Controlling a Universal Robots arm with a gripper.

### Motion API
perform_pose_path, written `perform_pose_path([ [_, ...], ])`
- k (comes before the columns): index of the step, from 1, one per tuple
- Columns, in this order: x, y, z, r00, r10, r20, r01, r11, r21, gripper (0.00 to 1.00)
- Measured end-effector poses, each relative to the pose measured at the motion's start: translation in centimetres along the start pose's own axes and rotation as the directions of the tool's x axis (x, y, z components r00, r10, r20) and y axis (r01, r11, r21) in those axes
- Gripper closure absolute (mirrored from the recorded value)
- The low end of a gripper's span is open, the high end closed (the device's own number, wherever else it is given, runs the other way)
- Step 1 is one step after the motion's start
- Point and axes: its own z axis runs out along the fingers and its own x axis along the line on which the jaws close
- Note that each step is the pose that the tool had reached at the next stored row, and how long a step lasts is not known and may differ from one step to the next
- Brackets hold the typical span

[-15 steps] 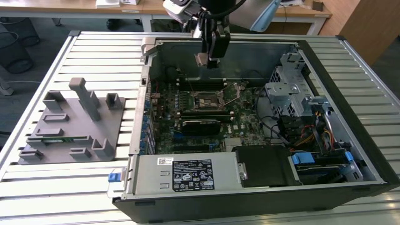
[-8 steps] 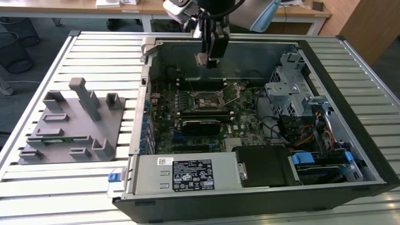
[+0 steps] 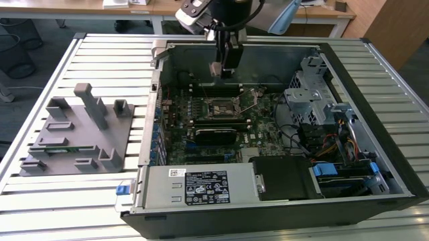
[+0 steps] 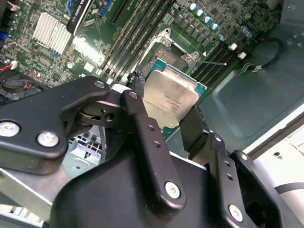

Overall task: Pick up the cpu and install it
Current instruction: 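Place the cpu into insertion slot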

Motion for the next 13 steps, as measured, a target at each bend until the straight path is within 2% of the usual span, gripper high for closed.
perform_pose_path([
  [3, 0.25, 0.22, 0.50, 1.0000, 0.000, -0.0003, 0.000, 1.0000, -0.0002, 0.46],
  [8, 0.25, 0.24, 0.83, 1.0000, 0.002, 0.0008, -0.002, 1.0000, 0.0000, 0.46],
  [13, 0.25, 0.26, 1.47, 1.0000, 0.003, -0.0013, -0.003, 1.0000, -0.0004, 0.46],
])
